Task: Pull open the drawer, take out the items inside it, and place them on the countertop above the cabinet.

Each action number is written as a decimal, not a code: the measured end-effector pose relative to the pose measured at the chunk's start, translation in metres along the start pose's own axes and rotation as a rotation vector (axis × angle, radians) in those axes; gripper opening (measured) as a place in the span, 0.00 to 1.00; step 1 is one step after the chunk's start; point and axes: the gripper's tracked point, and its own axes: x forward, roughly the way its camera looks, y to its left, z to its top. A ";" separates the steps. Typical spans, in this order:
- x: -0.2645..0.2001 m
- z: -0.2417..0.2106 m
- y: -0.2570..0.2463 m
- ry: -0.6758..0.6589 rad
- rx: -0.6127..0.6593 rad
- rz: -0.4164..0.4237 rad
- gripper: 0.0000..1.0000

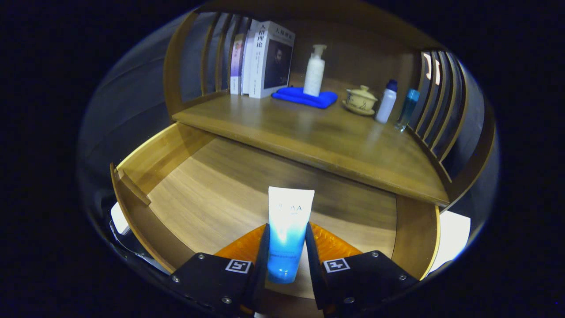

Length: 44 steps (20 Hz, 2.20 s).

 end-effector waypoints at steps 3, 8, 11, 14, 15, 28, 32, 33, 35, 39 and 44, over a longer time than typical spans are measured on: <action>-0.014 0.013 0.000 -0.081 -0.021 -0.015 0.45; -0.037 0.043 0.000 -0.173 -0.015 -0.018 0.45; -0.047 0.065 -0.003 -0.224 0.002 -0.023 0.45; -0.055 0.088 -0.009 -0.273 0.032 -0.035 0.45; -0.058 0.098 -0.012 -0.292 0.039 -0.041 0.45; -0.009 0.161 -0.061 -0.281 0.124 -0.154 0.45; 0.021 0.151 -0.073 -0.194 0.236 -0.166 0.47; 0.026 0.149 -0.077 -0.178 0.257 -0.173 0.47; 0.037 0.147 -0.081 -0.164 0.288 -0.190 0.47; 0.052 0.146 -0.092 -0.164 0.306 -0.235 0.50; 0.069 0.134 -0.094 -0.158 0.269 -0.289 0.50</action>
